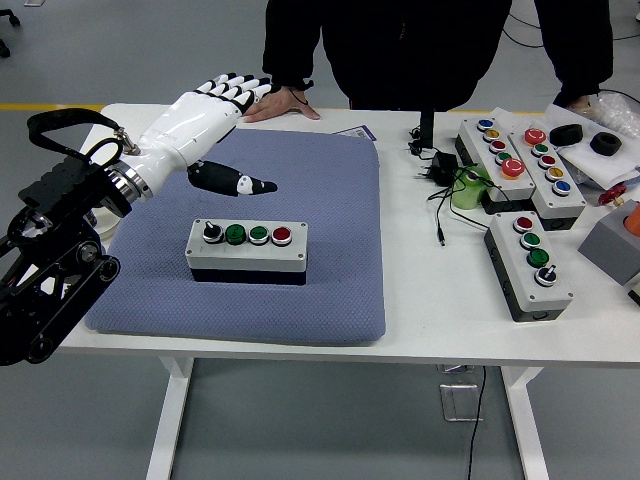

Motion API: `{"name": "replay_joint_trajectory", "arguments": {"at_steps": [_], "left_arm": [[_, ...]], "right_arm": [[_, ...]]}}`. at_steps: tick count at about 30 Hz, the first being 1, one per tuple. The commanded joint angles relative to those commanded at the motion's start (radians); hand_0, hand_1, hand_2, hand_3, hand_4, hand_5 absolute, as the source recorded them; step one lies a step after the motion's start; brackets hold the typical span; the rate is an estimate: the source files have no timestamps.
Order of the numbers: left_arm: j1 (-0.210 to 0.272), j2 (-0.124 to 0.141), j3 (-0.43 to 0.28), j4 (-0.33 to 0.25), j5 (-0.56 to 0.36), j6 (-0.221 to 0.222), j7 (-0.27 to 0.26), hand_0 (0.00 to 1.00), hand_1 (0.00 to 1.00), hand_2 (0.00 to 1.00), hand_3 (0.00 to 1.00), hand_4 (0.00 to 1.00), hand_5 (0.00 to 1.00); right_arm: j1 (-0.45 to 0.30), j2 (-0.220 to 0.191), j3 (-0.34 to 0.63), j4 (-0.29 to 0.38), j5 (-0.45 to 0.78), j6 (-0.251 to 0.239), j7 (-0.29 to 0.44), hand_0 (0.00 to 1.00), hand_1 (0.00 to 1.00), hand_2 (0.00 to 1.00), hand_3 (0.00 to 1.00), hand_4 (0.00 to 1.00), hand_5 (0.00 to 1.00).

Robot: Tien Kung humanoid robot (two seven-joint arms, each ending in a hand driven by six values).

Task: Pick up the button,place it on the desk,press the button,press the button

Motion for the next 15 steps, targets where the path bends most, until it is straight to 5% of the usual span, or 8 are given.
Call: {"name": "replay_joint_trajectory", "arguments": {"at_steps": [1,2,7,8,13,15], "left_arm": [[0.003,0.006,-0.005,-0.033,0.021,-0.034,0.005,0.523,0.545,0.584,0.863,0.685,0.002],[0.004,0.01,-0.008,-0.058,0.032,-0.067,0.01,0.149,0.129,0.164,0.753,0.698,0.002],[0.007,0.027,0.019,-0.122,0.038,-0.265,0.061,0.149,0.129,0.164,0.753,0.698,0.002],[0.006,0.026,0.035,-0.119,0.023,-0.294,0.071,0.015,0.002,0.066,0.706,0.594,0.002],[0.008,0.004,0.072,-0.088,0.028,-0.35,0.091,0.015,0.002,0.066,0.706,0.594,0.002],[0.009,0.005,0.09,-0.074,0.024,-0.37,0.102,0.002,0.002,0.044,0.724,0.506,0.002]], "right_arm": [[0.0,0.0,0.0,0.0,0.001,0.0,0.0,0.768,0.736,0.741,0.593,0.203,0.15],[0.0,0.0,-0.001,0.0,0.001,0.0,0.0,0.769,0.736,0.741,0.593,0.203,0.15],[-0.001,0.0,0.0,0.0,0.002,0.0,0.0,0.769,0.736,0.741,0.593,0.203,0.15],[-0.002,0.0,0.0,0.0,0.004,0.0,0.0,0.769,0.736,0.741,0.593,0.203,0.15],[-0.003,0.001,-0.003,0.0,0.004,0.0,-0.001,0.769,0.736,0.741,0.593,0.203,0.15],[-0.003,0.001,-0.005,0.0,0.009,-0.001,0.0,0.769,0.736,0.741,0.593,0.203,0.151]]}}
